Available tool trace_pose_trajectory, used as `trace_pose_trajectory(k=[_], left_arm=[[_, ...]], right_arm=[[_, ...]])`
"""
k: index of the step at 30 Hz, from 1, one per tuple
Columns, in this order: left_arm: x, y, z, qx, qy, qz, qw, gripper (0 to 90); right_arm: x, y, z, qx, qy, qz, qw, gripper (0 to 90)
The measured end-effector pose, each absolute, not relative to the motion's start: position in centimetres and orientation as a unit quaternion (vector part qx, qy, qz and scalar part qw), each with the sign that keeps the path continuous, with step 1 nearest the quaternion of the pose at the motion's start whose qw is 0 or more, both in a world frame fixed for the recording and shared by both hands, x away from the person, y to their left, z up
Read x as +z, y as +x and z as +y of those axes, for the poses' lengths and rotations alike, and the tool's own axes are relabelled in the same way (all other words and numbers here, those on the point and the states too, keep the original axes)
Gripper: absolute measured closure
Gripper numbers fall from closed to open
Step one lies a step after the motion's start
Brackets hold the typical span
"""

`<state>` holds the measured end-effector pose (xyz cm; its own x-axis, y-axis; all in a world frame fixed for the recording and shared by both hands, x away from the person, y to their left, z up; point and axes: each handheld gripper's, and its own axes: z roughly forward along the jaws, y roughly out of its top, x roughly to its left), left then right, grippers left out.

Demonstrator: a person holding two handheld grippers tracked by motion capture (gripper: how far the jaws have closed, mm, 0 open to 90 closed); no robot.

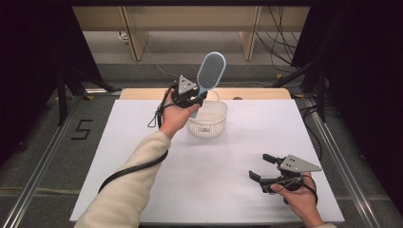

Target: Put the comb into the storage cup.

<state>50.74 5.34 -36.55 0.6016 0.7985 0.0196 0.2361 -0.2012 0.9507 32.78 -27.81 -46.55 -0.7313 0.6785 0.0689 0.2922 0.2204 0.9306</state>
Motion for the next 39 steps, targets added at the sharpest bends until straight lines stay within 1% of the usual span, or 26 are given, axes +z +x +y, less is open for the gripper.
trace_pose_trajectory(k=[39], left_arm=[[-36.8, 52.0, 4.2, 0.265, 0.728, 0.36, 0.519, 69.8]], right_arm=[[-46.6, 32.8, -27.8, 0.537, 0.319, 0.76, 0.177, 15.2]])
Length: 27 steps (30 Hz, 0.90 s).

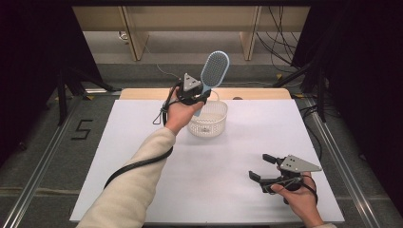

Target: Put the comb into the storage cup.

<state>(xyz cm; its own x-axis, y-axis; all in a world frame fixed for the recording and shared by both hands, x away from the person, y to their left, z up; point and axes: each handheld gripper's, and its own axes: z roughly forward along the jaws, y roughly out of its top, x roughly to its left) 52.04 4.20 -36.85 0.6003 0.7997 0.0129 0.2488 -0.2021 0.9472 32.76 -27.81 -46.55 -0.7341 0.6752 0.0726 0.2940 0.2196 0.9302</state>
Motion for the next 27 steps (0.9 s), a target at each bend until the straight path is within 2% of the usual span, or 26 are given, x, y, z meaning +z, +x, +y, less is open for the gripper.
trace_pose_trajectory(k=[27], left_arm=[[-37.4, 52.71, 3.68, 0.263, 0.734, 0.354, 0.517, 69.7]], right_arm=[[-46.57, 32.78, -27.83, 0.537, 0.319, 0.761, 0.177, 15.2]])
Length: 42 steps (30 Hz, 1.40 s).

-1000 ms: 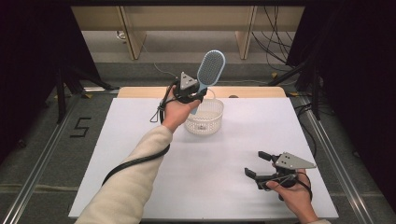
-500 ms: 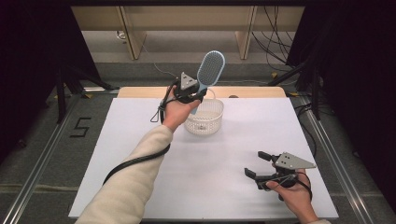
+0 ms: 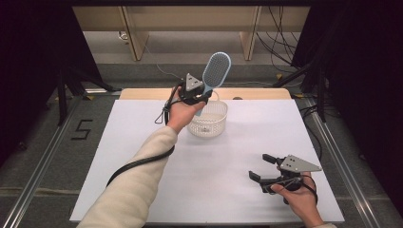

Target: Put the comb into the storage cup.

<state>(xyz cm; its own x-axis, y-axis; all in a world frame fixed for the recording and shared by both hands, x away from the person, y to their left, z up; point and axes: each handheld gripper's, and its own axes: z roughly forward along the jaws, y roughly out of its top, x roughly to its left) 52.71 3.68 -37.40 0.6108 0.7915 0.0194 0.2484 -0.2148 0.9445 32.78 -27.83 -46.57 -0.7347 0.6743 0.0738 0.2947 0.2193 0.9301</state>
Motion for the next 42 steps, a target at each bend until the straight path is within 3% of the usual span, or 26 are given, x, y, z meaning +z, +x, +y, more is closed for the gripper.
trace_pose_trajectory(k=[42], left_arm=[[-38.9, 53.2, 3.4, 0.257, 0.743, 0.344, 0.514, 69.7]], right_arm=[[-46.6, 32.8, -27.9, 0.538, 0.318, 0.76, 0.178, 15.2]])
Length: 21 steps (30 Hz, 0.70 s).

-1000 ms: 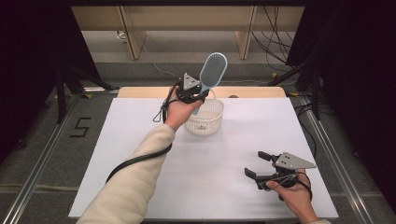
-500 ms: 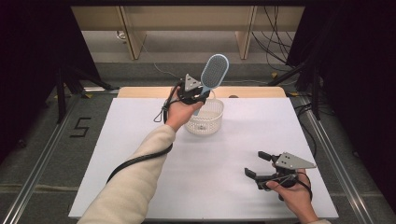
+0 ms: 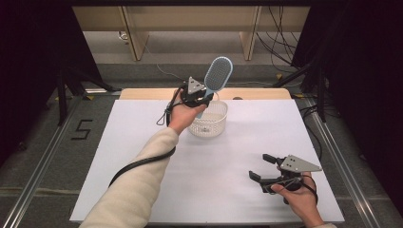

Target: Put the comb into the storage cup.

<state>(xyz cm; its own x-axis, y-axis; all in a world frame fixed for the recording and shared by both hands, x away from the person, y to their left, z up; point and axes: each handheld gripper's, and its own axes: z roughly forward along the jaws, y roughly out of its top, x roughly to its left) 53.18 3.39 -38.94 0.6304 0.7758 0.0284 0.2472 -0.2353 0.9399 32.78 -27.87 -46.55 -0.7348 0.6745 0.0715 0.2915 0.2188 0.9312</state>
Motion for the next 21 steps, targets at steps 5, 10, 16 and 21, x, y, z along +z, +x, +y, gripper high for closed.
trace_pose_trajectory(k=[5, 10, 16, 21], left_arm=[[-39.14, 53.24, 3.5, 0.259, 0.744, 0.344, 0.511, 69.7], [-39.34, 53.29, 3.51, 0.257, 0.744, 0.345, 0.511, 69.7], [-39.47, 53.34, 3.52, 0.257, 0.746, 0.344, 0.509, 69.7], [-39.5, 53.33, 3.51, 0.256, 0.745, 0.344, 0.51, 69.7]], right_arm=[[-46.55, 32.76, -27.86, 0.538, 0.318, 0.76, 0.177, 15.2], [-46.56, 32.78, -27.86, 0.538, 0.318, 0.76, 0.177, 15.2], [-46.56, 32.78, -27.88, 0.538, 0.318, 0.76, 0.178, 15.1], [-46.57, 32.78, -27.87, 0.538, 0.318, 0.76, 0.177, 15.2]])
